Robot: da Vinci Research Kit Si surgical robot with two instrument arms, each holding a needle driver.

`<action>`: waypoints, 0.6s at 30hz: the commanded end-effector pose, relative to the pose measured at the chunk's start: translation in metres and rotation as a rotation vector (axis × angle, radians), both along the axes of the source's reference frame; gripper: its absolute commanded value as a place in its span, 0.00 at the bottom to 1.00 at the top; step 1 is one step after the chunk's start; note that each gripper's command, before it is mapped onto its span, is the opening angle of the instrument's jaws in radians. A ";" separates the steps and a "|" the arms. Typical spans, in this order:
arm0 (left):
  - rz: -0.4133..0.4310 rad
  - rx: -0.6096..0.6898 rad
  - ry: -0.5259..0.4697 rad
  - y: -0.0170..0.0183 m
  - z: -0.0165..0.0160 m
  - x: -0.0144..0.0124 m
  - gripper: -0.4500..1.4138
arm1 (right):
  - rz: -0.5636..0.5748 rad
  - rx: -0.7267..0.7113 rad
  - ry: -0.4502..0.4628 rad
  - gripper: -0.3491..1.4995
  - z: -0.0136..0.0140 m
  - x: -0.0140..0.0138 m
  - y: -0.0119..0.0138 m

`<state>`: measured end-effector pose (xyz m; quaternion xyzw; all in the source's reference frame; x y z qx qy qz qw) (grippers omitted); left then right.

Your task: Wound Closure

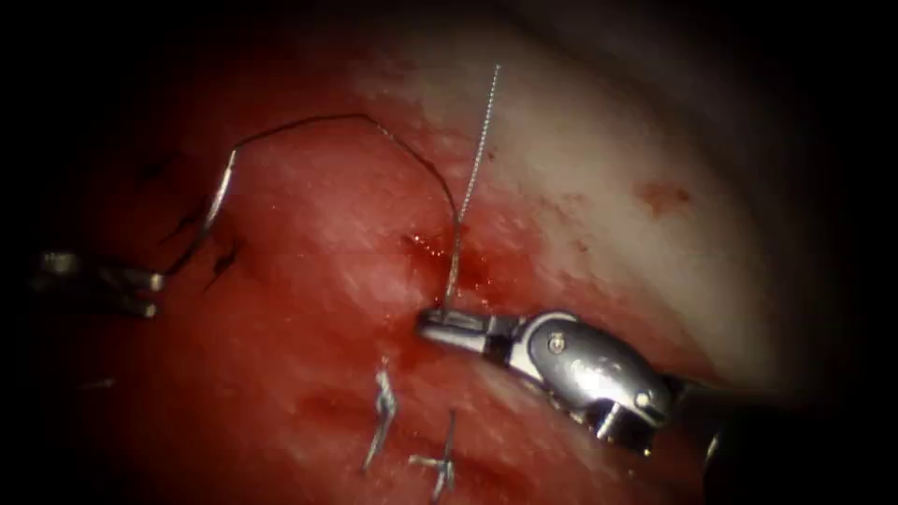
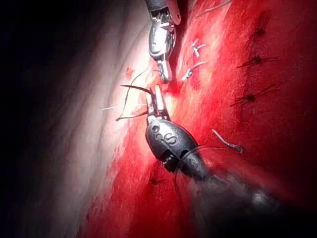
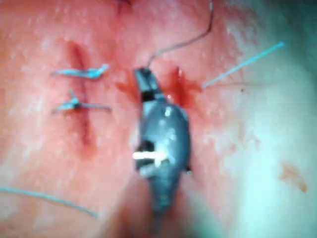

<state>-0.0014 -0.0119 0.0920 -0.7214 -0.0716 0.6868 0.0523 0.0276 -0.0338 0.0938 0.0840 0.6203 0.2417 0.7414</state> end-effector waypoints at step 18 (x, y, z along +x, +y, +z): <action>0.000 -0.002 0.001 -0.0002 0.0006 -0.0002 0.00 | -0.042 -0.016 0.003 0.00 -0.0005 0.0009 -0.0016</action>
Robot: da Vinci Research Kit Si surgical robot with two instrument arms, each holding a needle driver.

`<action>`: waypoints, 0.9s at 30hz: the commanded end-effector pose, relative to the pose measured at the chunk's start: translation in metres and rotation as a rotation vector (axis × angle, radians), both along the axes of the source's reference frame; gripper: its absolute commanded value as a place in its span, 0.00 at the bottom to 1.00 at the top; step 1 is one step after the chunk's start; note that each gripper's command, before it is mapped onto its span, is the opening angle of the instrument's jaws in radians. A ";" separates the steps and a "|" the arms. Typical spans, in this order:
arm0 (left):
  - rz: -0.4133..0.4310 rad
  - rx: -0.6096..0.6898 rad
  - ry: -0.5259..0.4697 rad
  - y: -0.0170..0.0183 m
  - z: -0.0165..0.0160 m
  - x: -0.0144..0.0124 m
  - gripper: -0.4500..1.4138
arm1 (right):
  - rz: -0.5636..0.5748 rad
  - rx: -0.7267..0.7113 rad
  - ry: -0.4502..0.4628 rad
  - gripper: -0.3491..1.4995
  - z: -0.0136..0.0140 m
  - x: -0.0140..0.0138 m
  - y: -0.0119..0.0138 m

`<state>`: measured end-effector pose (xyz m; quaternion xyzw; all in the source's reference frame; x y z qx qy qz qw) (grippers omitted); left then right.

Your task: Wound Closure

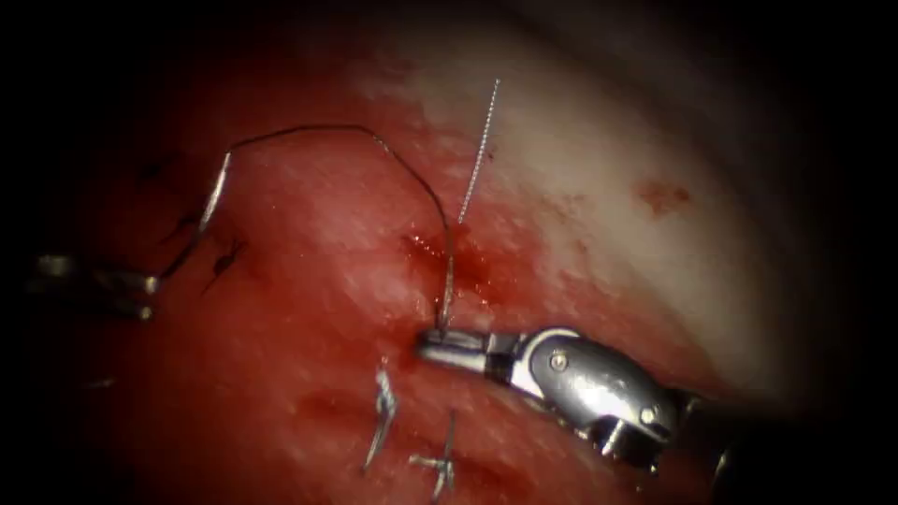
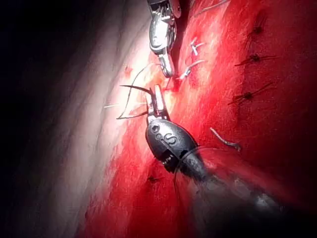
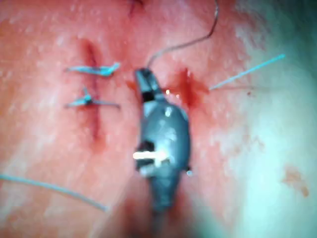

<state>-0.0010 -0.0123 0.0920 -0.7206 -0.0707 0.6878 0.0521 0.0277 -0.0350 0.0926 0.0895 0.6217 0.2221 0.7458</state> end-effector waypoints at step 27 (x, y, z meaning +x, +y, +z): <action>-0.002 0.010 0.000 0.0000 -0.0011 0.0043 0.00 | 0.028 0.077 -0.001 0.84 0.0027 -0.0031 0.0037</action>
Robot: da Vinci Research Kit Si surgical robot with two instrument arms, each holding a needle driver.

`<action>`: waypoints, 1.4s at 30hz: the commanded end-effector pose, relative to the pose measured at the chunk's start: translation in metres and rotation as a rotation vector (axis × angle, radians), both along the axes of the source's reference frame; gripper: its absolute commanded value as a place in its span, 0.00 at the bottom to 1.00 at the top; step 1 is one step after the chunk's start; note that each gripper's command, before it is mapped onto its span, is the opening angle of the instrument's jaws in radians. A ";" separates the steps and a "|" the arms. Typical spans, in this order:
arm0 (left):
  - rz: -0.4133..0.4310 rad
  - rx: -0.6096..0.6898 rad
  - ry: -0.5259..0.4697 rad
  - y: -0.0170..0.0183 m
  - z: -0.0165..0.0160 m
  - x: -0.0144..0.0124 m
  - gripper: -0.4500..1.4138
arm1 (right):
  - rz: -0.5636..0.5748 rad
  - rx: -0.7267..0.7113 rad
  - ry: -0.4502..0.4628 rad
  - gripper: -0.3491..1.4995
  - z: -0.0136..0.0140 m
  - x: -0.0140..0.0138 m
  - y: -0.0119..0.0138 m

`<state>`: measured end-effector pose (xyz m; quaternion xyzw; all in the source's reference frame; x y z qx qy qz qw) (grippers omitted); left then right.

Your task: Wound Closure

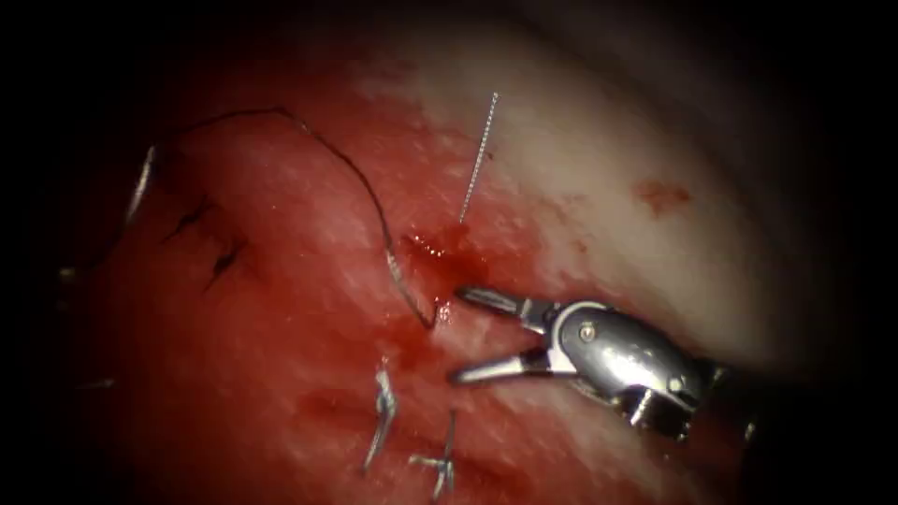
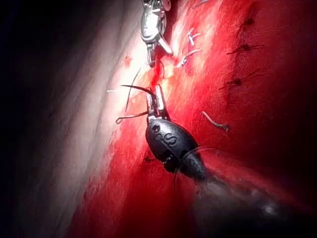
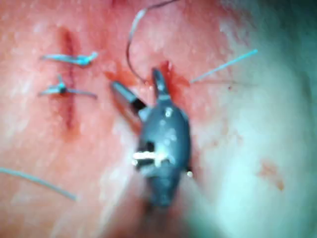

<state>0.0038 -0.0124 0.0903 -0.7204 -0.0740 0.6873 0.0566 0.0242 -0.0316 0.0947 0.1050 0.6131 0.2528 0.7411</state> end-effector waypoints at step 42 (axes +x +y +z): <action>-0.017 -0.014 0.006 -0.0008 0.0024 -0.0011 0.00 | 0.356 0.622 0.032 0.38 0.0074 0.0023 0.0100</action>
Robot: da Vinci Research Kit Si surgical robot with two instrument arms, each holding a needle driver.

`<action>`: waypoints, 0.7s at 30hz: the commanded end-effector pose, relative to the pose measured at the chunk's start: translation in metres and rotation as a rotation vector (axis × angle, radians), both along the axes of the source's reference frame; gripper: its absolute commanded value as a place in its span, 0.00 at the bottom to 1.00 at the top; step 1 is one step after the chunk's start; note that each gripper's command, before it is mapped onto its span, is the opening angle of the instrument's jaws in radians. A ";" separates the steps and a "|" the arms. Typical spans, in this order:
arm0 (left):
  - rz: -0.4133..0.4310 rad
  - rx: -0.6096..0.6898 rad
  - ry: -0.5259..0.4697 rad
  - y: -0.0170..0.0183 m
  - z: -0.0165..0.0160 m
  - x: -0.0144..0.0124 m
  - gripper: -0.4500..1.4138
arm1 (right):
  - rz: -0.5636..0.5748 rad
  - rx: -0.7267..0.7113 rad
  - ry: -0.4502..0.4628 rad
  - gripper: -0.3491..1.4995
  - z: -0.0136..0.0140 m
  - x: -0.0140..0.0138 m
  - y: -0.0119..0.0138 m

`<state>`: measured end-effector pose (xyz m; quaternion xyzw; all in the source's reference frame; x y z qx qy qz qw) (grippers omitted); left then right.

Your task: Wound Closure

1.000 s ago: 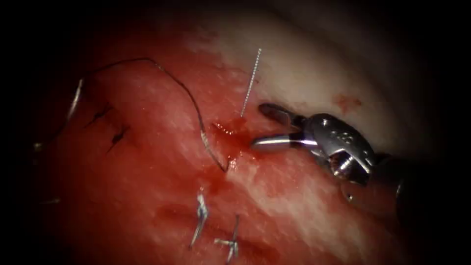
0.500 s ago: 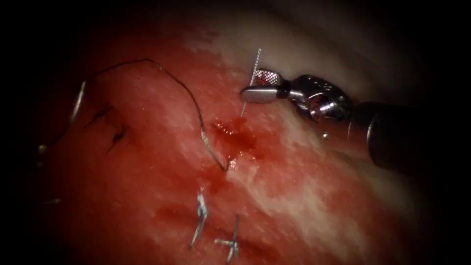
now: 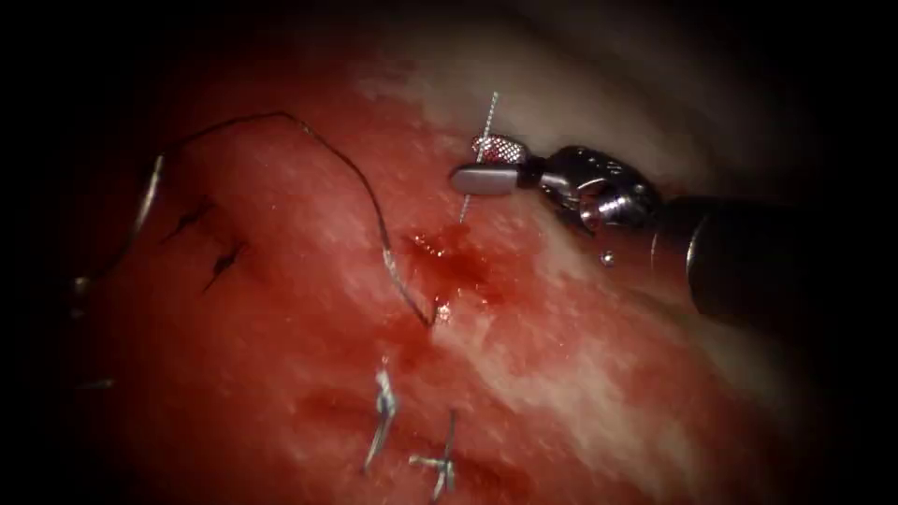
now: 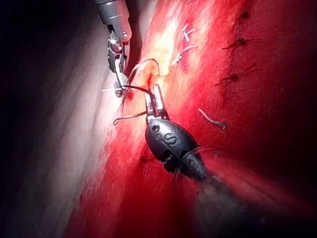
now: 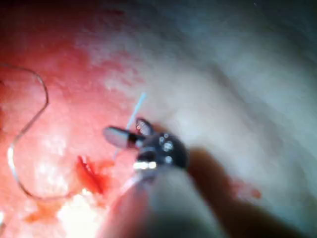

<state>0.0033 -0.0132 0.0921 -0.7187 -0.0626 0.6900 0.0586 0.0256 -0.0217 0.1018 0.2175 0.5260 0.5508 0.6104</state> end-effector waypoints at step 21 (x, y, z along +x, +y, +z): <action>0.001 -0.005 0.000 -0.0002 0.0013 -0.0003 0.00 | -0.063 -0.242 0.000 0.00 -0.0024 0.0004 0.0007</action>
